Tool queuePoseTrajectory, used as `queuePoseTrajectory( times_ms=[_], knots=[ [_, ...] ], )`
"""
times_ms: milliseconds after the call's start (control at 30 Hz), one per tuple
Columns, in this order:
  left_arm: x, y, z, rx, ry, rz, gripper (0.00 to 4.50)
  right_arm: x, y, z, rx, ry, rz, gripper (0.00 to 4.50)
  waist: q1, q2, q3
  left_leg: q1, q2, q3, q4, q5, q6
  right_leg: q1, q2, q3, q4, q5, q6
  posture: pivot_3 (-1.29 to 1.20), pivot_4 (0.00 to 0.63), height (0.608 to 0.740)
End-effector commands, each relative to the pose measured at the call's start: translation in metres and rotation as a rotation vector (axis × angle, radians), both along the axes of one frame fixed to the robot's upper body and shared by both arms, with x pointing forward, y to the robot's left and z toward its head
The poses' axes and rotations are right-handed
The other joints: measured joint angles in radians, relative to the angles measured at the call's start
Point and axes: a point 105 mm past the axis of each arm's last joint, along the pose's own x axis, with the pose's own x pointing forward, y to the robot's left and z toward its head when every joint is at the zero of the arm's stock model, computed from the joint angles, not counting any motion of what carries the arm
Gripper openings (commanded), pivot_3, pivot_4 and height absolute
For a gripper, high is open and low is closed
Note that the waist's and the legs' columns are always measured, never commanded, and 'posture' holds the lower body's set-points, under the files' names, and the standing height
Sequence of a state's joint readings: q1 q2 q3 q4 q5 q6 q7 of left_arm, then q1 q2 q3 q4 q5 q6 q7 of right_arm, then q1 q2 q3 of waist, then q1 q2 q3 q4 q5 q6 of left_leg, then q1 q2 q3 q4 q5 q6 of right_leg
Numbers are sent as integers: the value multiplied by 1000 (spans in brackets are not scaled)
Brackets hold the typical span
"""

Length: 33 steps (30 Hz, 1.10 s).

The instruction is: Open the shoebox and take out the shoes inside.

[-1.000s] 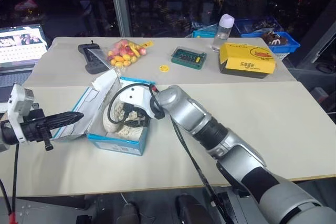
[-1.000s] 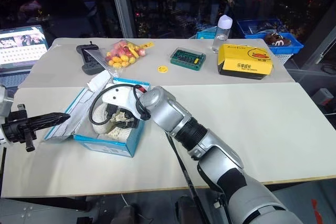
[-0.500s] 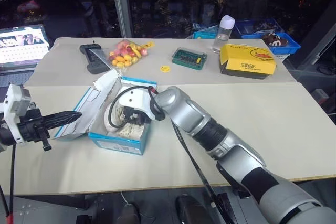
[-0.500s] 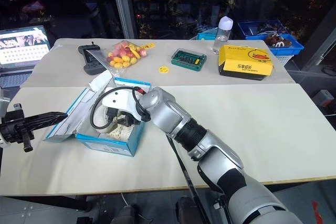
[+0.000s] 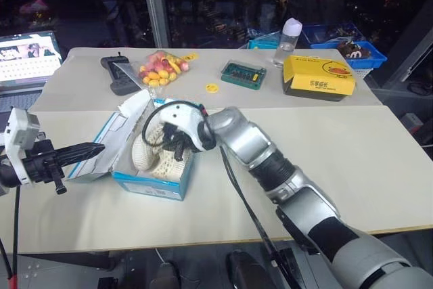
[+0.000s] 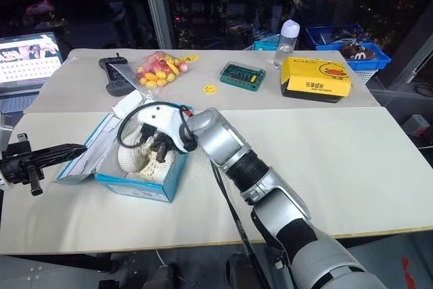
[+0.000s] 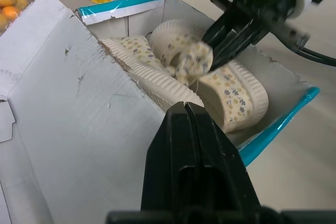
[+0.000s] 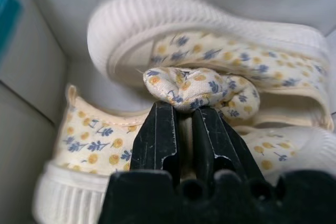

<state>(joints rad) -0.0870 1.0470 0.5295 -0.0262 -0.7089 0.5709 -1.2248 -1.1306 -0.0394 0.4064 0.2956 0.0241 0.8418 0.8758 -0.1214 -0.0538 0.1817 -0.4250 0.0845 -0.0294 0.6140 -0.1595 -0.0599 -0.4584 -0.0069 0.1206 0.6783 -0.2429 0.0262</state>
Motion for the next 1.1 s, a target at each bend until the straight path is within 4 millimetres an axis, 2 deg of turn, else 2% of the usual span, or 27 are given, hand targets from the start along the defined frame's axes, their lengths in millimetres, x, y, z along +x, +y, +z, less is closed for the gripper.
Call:
queuePoseTrajectory(
  times_ms=[33,200,400,533,633,700,800,900,967,1100],
  knots=[
    [-1,-2,13,17,-51,-5,0,-13,-4,63,164,-59,74,304,0,0,0,0,0,0,0,0,0,0,0,0,0,0,0,0,150,726],
    [0,-2,13,21,-50,-3,0,-23,-12,92,275,-21,108,304,-2,0,0,-1,0,0,-2,0,0,-1,0,0,-1,-1,1,0,150,726],
    [1,-2,14,23,-50,-4,0,-24,-13,94,329,23,108,304,0,0,0,-1,0,0,-3,0,0,-1,0,0,-1,-1,0,0,150,726],
    [2,-2,15,27,-51,-6,0,-12,-20,87,370,46,50,304,-1,0,0,-1,0,0,-2,0,0,-1,0,0,-1,-1,0,0,150,726],
    [2,-2,15,29,-50,-6,0,-2,-32,109,501,48,-11,304,-1,0,0,-1,0,0,-2,0,0,-1,0,0,-1,-1,0,0,150,726],
    [3,-2,14,31,-46,-9,0,5,-47,129,590,14,-64,304,0,0,0,-1,0,0,-2,0,0,-1,0,0,-1,-1,0,0,150,726],
    [3,-3,15,31,-46,-10,0,12,-70,146,662,-50,-138,304,2,0,0,-1,0,0,-2,0,0,-1,0,0,-1,-1,0,0,150,726],
    [6,-4,17,27,-53,-7,0,27,-109,160,736,-151,-304,304,3,0,0,-1,0,0,-3,0,0,-1,0,0,-2,-1,0,0,150,726],
    [8,-4,18,25,-57,-5,0,35,-134,163,754,-204,-417,304,3,0,0,-1,0,0,-3,0,0,-1,0,0,-3,-1,0,0,150,726],
    [11,-5,17,20,-58,-5,0,58,-201,145,645,-397,-771,304,7,0,0,-2,0,1,-4,0,0,0,-1,0,-5,-1,0,0,150,726]
  ],
)
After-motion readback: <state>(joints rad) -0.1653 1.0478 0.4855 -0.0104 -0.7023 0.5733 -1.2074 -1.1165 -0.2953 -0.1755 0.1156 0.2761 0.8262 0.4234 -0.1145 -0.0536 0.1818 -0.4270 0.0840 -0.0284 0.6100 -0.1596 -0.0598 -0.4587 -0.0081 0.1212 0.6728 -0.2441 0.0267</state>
